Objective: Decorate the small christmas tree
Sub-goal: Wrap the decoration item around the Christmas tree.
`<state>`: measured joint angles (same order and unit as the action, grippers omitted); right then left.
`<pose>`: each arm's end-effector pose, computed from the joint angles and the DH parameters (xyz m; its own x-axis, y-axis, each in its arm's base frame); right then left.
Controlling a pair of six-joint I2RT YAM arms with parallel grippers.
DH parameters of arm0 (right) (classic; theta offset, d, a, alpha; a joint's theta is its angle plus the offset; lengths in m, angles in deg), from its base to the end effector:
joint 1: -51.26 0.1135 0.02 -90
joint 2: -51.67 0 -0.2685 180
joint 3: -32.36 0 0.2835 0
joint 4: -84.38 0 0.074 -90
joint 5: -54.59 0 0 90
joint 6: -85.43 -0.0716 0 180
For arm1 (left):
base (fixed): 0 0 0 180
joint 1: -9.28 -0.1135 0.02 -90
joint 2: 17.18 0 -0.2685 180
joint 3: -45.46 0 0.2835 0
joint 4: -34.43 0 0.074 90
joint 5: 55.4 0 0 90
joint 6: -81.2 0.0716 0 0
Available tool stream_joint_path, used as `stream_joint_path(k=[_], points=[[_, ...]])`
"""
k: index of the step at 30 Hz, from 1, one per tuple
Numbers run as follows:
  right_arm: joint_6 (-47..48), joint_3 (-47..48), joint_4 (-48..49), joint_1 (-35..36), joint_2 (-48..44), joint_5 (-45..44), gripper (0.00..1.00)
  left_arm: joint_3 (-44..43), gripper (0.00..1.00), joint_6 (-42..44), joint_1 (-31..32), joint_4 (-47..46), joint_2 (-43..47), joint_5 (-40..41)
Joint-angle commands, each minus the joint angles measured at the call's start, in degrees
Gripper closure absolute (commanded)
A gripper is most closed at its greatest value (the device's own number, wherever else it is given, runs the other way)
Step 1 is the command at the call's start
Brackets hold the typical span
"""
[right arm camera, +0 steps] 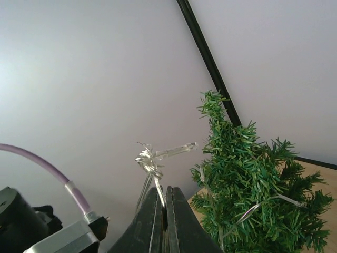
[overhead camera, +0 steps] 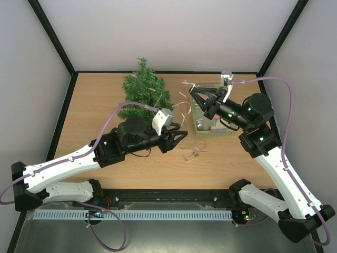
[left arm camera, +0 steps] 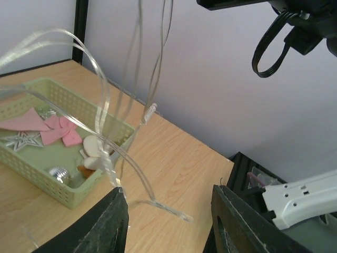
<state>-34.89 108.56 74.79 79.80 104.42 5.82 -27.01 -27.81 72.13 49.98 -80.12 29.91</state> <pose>0.1898 0.1569 0.4707 -0.2835 0.2780 -0.9178 -0.9017 0.2486 0.3538 0.1417 -0.2892 0.3843 -0.3462 -0.0363 -0.9375 0.8580 0.3920 -0.3320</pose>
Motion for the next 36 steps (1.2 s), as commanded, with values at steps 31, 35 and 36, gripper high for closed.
stream_joint_path(k=[31,35,36], points=[[-0.9,-3.0,5.4,0.3,-1.8,-4.7,0.98,-2.4,0.59,-8.8,6.1,-3.7,-6.0,20.3],[-1.4,-3.8,6.3,0.3,-2.0,-4.9,0.98,-1.8,0.6,-8.8,6.1,-5.4,-6.4,20.5],[-1.5,-3.9,6.4,0.3,-2.0,-4.9,0.98,-1.8,0.61,-9.2,6.1,-5.4,-6.5,20.4]])
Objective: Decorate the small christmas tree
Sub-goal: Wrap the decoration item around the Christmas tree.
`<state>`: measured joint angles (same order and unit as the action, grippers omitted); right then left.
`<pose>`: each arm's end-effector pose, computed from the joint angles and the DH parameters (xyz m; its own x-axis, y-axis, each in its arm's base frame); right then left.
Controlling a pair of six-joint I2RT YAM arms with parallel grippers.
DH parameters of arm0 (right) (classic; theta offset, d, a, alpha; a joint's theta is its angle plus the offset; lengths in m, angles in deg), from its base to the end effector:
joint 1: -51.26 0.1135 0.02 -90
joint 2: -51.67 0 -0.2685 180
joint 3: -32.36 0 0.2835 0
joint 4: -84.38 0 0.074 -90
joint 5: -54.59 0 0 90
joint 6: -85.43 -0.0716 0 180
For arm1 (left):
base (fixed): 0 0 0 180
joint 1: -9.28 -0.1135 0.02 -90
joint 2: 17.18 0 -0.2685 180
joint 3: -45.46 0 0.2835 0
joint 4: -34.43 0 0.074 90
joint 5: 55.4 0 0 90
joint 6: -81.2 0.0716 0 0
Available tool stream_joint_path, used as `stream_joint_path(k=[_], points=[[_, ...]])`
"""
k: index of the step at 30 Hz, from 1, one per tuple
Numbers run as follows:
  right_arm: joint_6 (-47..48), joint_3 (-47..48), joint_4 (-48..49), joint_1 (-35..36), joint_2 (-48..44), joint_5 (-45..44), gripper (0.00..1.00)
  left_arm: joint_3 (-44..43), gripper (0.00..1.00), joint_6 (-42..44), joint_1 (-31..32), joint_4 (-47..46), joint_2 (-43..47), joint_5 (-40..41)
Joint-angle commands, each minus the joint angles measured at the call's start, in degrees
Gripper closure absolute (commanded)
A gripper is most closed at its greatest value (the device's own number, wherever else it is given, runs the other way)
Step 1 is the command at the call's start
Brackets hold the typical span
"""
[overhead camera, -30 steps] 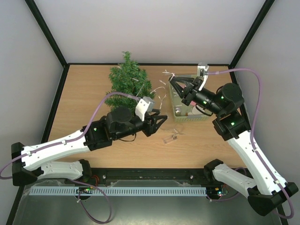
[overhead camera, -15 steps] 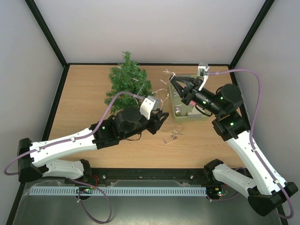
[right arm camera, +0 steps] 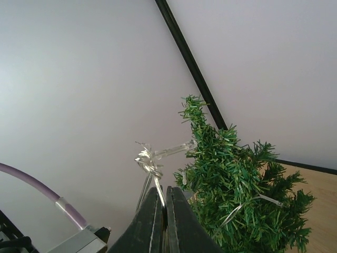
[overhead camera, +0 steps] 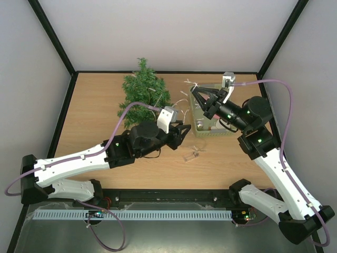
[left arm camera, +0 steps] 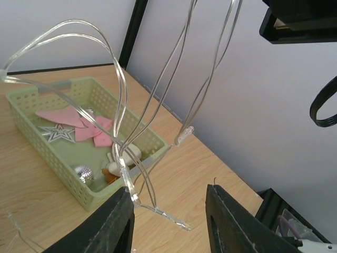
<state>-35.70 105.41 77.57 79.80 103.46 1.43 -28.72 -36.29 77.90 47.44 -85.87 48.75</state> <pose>0.1950 0.1549 0.4600 -0.2737 0.3221 -0.9063 -0.8772 0.3027 0.3726 0.1427 -0.3166 0.3720 -0.4183 -0.1592 -0.8942 0.7006 0.5700 -0.4292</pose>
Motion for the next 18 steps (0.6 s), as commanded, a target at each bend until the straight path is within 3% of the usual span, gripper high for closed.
stream_joint_path(k=[1,7,12,18], points=[[-0.8,-0.9,3.6,0.3,-1.1,-0.5,0.98,-0.1,0.62,-1.3,0.4,-2.8,-0.7,1.4],[0.0,-1.0,3.4,0.3,-1.2,-1.4,0.98,1.7,0.63,-6.9,0.5,-5.0,-0.4,-1.1],[0.6,-1.4,3.2,0.3,-1.2,-1.9,0.98,1.9,0.63,-10.7,2.1,-4.1,0.8,1.6],[0.8,-1.6,3.1,0.3,-1.1,-2.4,0.98,1.9,0.63,-11.7,2.4,-7.1,0.0,1.1]])
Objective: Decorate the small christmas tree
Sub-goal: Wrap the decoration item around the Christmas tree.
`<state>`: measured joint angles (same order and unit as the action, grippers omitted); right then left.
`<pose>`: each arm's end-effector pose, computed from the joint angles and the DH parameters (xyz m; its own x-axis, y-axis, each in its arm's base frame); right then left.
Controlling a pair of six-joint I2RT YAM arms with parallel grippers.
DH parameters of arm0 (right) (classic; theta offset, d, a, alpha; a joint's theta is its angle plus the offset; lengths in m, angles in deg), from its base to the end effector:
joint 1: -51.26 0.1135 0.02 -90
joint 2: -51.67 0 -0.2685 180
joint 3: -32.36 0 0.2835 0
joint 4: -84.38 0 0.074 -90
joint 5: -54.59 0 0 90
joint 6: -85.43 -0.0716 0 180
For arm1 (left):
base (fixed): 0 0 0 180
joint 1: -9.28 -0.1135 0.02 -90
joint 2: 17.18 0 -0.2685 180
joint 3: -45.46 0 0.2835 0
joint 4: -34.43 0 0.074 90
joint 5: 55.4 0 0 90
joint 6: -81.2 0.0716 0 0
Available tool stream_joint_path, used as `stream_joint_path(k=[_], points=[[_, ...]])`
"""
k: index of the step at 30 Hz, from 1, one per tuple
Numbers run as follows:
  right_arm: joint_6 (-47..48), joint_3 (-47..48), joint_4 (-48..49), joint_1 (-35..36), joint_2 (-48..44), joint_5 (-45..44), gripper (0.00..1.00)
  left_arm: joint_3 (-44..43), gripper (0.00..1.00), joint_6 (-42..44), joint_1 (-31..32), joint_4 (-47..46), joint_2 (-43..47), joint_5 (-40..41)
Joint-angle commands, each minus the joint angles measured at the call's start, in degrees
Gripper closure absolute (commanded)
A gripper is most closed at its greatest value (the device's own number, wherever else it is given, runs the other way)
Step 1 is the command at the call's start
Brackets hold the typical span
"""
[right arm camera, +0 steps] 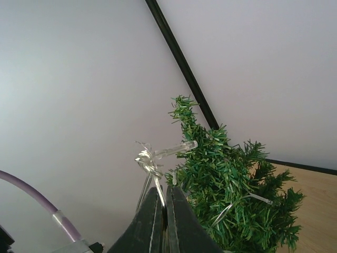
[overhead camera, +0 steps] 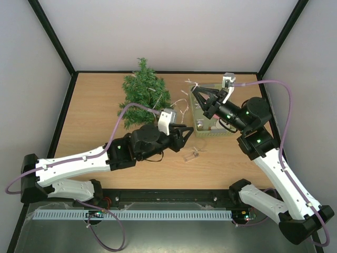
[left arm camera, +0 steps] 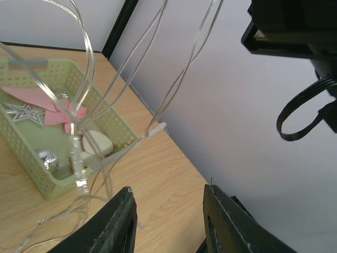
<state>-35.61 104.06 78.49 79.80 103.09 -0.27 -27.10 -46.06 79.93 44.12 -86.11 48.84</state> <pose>0.1972 0.1542 0.4546 -0.2669 0.3348 -0.9037 -0.8670 0.3261 0.3769 0.1323 -0.3235 0.3669 -0.5325 -0.2549 -0.8072 0.6422 0.4996 -0.5814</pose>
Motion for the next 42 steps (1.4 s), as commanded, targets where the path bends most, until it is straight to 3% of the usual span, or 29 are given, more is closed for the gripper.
stream_joint_path(k=[1,14,20,39,42], points=[[0.8,-0.2,2.2,0.3,-0.8,-0.7,0.98,0.1,0.63,-2.0,0.4,-3.9,-0.3,1.0],[0.9,0.1,2.2,0.3,-1.2,-0.3,0.98,-1.3,0.63,1.7,-0.4,-2.9,-4.3,8.0],[0.4,0.2,2.4,0.3,-1.1,0.1,0.98,-1.4,0.69,4.1,-2.4,-1.6,-4.6,10.0],[-1.2,0.1,4.6,0.3,-0.8,0.9,0.98,-0.6,0.74,10.3,-6.0,-6.9,-6.1,3.4],[-1.2,0.1,4.6,0.3,-0.9,1.0,0.98,-0.8,0.78,11.0,-6.2,-7.0,-6.4,3.0]])
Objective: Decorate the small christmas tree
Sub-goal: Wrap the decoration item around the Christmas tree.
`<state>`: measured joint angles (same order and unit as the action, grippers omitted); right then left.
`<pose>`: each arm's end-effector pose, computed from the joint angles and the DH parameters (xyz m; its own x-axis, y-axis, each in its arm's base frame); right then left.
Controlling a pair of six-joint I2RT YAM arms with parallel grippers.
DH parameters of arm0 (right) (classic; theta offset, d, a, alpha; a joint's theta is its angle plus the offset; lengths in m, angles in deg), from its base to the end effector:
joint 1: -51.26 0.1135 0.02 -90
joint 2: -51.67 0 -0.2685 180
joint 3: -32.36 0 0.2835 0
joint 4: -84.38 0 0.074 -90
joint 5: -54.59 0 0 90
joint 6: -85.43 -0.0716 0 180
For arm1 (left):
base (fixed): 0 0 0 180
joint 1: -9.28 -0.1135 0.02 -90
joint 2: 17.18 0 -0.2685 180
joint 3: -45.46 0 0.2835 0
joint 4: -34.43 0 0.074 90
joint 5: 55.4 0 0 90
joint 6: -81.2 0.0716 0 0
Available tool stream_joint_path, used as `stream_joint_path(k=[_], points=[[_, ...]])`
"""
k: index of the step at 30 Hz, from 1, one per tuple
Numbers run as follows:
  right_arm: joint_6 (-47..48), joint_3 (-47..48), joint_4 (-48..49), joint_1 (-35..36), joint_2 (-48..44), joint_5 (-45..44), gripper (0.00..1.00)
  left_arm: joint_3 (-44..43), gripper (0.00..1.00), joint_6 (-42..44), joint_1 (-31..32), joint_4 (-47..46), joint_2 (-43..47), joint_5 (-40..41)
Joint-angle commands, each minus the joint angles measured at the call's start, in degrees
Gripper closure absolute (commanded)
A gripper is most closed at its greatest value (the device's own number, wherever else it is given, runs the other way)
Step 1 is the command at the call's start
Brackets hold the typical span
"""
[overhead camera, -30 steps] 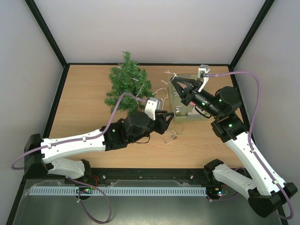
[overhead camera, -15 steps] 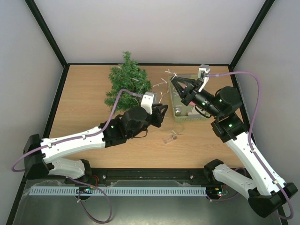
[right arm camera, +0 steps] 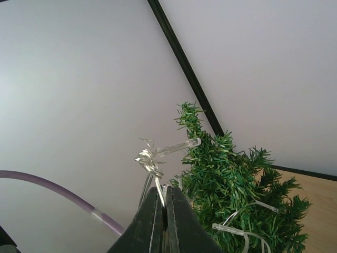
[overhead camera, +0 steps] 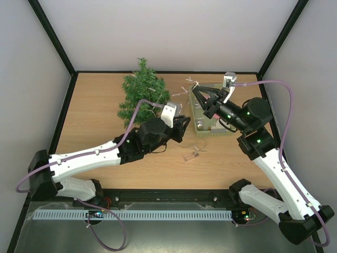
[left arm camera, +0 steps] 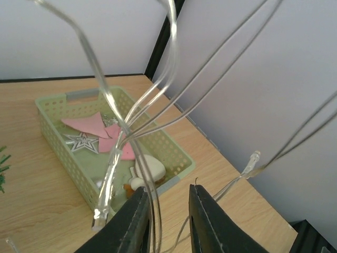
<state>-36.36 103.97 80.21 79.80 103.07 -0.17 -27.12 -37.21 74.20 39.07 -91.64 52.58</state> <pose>0.1962 0.1538 0.4579 -0.2559 0.3506 -0.9009 -0.8736 0.3151 0.3708 0.1780 -0.3281 0.3467 -0.3904 -0.2335 -0.8906 0.6205 0.6479 -0.4419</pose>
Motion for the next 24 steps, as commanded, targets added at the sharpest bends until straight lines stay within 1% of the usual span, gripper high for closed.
stream_joint_path(k=[1,3,5,7,9,11,13,15,18,21,24], points=[[-0.5,0.1,2.9,0.3,-0.9,0.9,0.98,-0.7,0.82,2.6,-0.5,-1.9,-0.8,-0.9],[-0.3,0.2,2.8,0.3,-0.9,0.8,0.98,-0.6,0.91,3.3,-0.5,-2.0,-0.5,-1.1],[0.1,0.1,2.4,0.3,-0.9,0.8,0.98,0.1,0.97,4.3,-0.5,-2.4,0.1,-1.3],[2.3,0.9,0.5,0.3,-0.9,1.1,0.98,1.0,0.98,6.0,-0.7,-2.5,1.0,-1.9],[9.0,3.4,-6.1,0.3,-0.9,-0.2,0.98,2.1,0.98,9.7,-0.7,-2.5,2.4,-4.1],[17.6,6.6,-15.2,0.3,-0.5,-4.7,0.98,3.0,0.98,14.8,-1.1,-1.6,4.0,-8.7],[24.4,9.1,-21.1,0.3,0.0,-7.9,0.98,4.0,0.98,20.6,-1.2,-0.7,5.6,-14.3],[28.5,10.2,-22.8,0.3,0.3,-7.4,0.98,4.7,0.98,25.6,-1.2,0.8,7.0,-19.0],[32.4,11.0,-23.2,0.3,0.8,-5.8,0.98,4.3,0.98,30.9,-1.6,3.6,8.5,-25.5],[35.5,12.5,-24.7,0.3,2.0,-7.8,0.98,2.3,0.98,34.4,-2.4,8.1,8.4,-31.9],[37.9,14.0,-26.2,0.3,3.8,-7.2,0.98,0.4,0.98,37.2,-2.8,12.0,7.3,-35.9]])
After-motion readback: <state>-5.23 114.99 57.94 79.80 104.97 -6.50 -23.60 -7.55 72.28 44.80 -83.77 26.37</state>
